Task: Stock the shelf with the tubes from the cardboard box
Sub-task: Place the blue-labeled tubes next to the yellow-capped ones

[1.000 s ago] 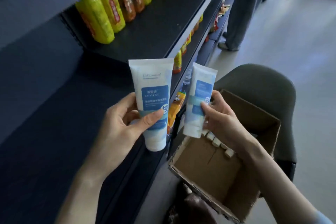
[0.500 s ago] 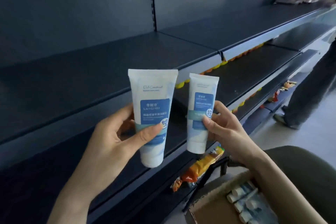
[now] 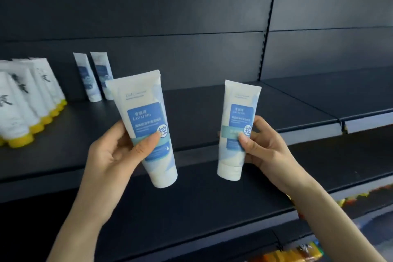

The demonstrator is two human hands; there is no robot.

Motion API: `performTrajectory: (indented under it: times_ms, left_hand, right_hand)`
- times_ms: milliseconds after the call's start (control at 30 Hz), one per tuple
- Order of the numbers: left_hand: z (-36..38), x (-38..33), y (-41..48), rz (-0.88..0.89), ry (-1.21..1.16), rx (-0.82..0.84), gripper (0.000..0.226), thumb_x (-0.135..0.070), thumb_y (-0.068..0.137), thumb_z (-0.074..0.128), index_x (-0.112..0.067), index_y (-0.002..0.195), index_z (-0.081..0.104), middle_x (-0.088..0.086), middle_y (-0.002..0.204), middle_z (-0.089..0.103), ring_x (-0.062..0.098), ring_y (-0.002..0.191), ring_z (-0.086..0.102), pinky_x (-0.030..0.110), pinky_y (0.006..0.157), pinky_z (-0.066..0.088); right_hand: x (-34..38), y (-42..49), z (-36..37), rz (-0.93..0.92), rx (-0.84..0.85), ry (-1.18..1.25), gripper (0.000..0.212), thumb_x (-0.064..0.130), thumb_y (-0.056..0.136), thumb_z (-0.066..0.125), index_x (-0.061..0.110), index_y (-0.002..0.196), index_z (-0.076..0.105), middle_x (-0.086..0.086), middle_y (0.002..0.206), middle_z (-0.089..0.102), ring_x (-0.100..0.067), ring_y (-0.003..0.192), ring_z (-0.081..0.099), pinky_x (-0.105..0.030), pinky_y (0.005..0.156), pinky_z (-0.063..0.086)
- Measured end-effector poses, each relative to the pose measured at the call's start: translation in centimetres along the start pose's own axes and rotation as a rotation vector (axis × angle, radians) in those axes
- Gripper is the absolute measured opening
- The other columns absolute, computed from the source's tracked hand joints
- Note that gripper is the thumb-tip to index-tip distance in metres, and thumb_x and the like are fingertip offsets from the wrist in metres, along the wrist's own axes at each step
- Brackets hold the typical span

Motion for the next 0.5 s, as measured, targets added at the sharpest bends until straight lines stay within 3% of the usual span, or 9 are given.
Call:
performTrajectory:
  times_ms: [300, 500]
  left_hand:
    - [-9.8, -0.9, 2.8, 0.058, 0.084, -0.125, 0.032, -0.038, 0.069, 0.069, -0.027, 0.099, 0.071, -0.006, 0.100, 0.073, 0.008, 0.090, 0.070, 0.018, 0.071, 0.055]
    - [-14.0, -0.7, 3.9, 0.087, 0.124, -0.141, 0.026, -0.035, 0.071, 0.067, -0.035, 0.096, 0.070, -0.011, 0.100, 0.073, 0.004, 0.092, 0.068, 0.015, 0.073, 0.053]
  right_hand:
    - [1.1, 7.8, 8.7, -0.104, 0.055, -0.080, 0.045, 0.027, 0.079, 0.064, 0.011, 0.118, 0.050, -0.008, 0.107, 0.071, -0.027, 0.096, 0.069, -0.033, 0.071, 0.057]
    - [0.0, 14.0, 13.7, -0.118, 0.051, -0.120, 0.034, 0.021, 0.079, 0.067, 0.013, 0.108, 0.051, -0.003, 0.099, 0.074, -0.023, 0.091, 0.071, -0.036, 0.074, 0.059]
Point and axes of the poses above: each hand's wrist, its own y-axis towards the middle knuckle, its own z-axis out of the palm, x = y × z, the point moved 6 cm from there along y, towards the middle knuckle
